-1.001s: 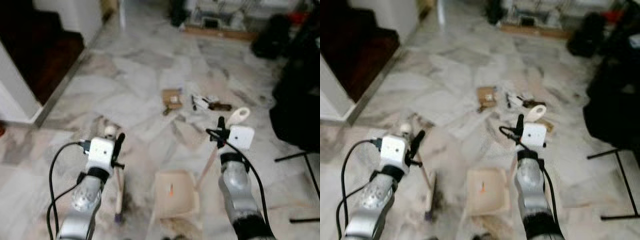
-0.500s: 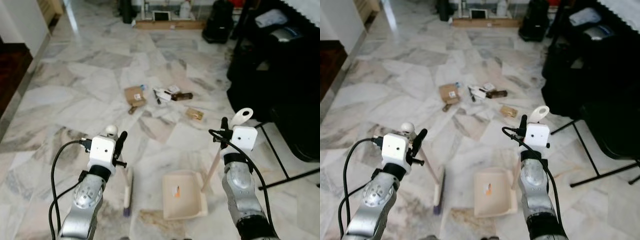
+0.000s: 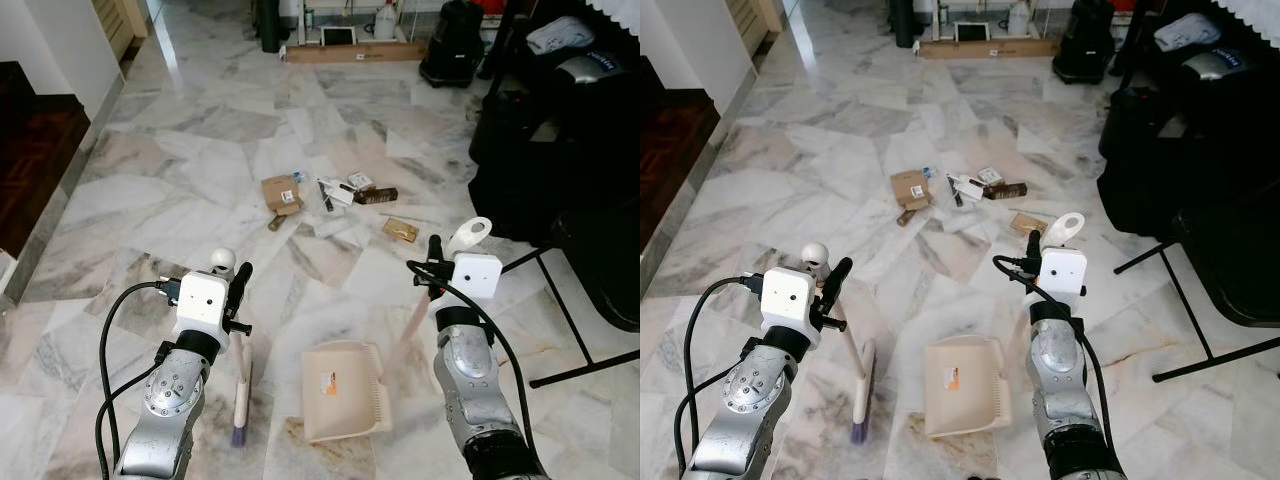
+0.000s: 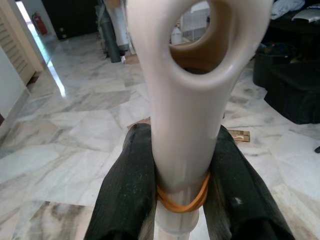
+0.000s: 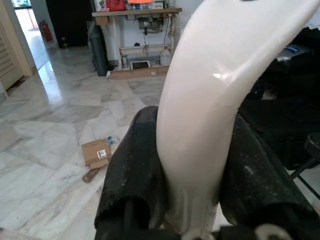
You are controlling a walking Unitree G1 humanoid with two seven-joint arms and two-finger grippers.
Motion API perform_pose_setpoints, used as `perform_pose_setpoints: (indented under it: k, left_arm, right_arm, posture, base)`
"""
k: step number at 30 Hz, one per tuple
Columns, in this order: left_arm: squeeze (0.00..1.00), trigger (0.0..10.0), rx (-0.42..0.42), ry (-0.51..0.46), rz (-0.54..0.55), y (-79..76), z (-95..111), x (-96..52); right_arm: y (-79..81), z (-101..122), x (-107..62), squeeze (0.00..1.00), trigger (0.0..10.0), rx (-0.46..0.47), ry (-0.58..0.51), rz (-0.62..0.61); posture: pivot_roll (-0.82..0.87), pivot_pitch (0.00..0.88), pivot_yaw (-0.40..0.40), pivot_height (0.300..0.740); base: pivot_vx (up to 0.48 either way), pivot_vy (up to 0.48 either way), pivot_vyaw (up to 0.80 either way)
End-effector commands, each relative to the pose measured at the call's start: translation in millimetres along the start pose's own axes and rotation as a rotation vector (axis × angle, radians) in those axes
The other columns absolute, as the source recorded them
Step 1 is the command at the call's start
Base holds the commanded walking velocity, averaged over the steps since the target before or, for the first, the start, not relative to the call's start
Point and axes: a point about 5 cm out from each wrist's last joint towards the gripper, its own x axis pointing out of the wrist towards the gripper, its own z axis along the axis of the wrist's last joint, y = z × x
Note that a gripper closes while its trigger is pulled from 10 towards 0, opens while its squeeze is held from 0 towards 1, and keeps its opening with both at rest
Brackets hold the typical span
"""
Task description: Sweep floor
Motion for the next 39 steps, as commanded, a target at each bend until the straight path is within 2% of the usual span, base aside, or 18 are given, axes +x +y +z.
perform_pose_setpoints:
  k: [1, 39]
  left_arm:
    - [0.0, 10.0, 0.023, -0.023, 0.002, 1.8, 4.6, 0.7]
    - [0.0, 10.0, 0.015, -0.026, 0.01, 0.7, 5.0, 1.8]
  right_arm:
    - [1.9, 6.4, 2.1, 0.0, 10.0, 0.009, -0.037, 0.005]
    - [5.6, 7.0, 1.5, 0.0, 10.0, -0.008, -0.044, 0.035]
  posture:
    - [0.09, 0.127, -0.002, 0.74]
    - [0.08, 0.14, -0.006, 0.74]
  base:
    - [0.27, 0.0, 0.0]
    - [0.299, 0.0, 0.0]
